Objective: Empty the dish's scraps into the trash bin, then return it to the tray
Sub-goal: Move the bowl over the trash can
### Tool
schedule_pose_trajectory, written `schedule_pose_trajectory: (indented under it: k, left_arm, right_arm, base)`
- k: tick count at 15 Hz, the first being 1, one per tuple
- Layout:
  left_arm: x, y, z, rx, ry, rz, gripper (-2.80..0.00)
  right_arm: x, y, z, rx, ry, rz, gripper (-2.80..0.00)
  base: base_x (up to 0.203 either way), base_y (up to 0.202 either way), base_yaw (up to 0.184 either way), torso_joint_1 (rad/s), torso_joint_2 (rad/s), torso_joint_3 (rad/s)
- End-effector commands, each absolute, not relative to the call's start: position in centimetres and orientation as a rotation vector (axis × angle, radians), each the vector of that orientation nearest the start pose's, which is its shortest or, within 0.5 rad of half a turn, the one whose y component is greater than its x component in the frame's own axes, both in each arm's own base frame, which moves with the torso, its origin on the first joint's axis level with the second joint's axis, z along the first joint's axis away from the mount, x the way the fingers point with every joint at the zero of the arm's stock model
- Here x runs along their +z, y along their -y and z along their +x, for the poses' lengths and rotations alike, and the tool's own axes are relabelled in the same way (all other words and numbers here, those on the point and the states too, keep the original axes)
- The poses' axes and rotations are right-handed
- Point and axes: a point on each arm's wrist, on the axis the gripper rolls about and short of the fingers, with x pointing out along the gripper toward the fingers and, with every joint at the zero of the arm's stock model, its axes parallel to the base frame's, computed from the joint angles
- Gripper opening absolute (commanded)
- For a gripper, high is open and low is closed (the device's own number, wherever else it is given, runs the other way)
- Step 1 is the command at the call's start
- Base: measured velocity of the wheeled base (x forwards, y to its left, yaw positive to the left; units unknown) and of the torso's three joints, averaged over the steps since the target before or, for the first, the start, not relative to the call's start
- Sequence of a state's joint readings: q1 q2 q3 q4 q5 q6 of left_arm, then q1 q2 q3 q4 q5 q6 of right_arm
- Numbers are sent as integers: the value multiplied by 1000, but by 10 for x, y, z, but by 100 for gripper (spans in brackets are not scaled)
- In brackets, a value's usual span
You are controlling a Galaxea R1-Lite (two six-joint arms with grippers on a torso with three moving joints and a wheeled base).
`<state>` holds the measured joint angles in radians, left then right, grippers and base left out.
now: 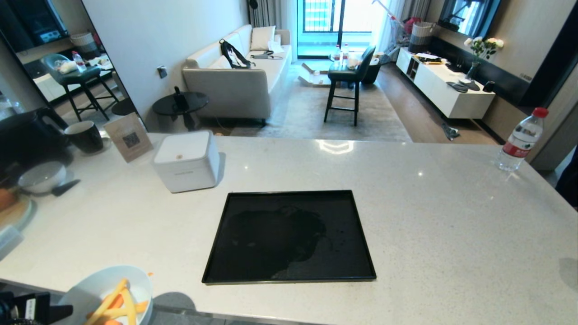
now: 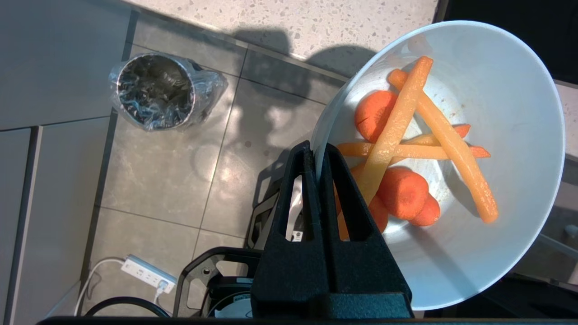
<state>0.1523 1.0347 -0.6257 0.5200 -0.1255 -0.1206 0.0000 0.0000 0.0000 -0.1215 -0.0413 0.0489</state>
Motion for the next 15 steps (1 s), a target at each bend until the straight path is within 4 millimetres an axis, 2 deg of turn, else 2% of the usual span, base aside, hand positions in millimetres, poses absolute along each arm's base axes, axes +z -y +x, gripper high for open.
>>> schedule_pose_trajectory:
  k: [1,15]
  left_arm:
    - [176,-12,98,80,-919,-241,-280]
    - [177,-12,98,64,-914,-247,-280]
  right_arm:
    - [88,1,-24,-38,124,52,-280]
    - [88,1,-24,-38,124,52,-280]
  base:
    - [0,0,0,0,0,0]
    - [0,0,0,0,0,0]
